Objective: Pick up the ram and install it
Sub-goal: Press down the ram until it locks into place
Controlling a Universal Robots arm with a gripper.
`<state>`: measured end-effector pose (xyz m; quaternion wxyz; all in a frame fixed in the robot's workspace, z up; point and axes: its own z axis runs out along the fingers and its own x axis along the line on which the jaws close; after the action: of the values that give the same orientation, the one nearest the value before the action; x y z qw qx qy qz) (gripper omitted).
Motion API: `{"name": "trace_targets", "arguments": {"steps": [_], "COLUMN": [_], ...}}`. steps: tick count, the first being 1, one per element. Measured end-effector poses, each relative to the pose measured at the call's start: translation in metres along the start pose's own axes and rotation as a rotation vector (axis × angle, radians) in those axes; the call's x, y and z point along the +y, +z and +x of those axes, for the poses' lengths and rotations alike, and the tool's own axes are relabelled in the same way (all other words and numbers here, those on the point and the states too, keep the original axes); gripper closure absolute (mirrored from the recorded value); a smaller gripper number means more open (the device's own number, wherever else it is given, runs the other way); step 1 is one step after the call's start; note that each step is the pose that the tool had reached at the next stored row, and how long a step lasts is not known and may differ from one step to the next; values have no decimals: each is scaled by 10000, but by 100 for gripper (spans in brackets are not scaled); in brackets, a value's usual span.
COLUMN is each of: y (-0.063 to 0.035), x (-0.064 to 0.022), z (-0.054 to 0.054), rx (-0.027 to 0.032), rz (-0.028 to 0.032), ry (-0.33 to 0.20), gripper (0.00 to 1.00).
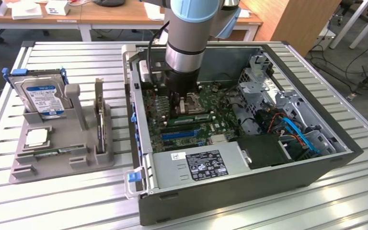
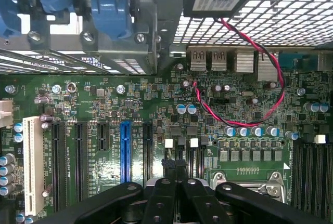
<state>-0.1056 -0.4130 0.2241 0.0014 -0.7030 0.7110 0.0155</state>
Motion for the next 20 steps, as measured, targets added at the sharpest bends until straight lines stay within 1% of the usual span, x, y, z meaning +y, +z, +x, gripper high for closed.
{"name": "trace_targets", "arguments": {"steps": [20], "y": [6], "x": [0], "z": [0], "rx": [-2], "rz": [1], "ry": [0], "gripper": [91]}}
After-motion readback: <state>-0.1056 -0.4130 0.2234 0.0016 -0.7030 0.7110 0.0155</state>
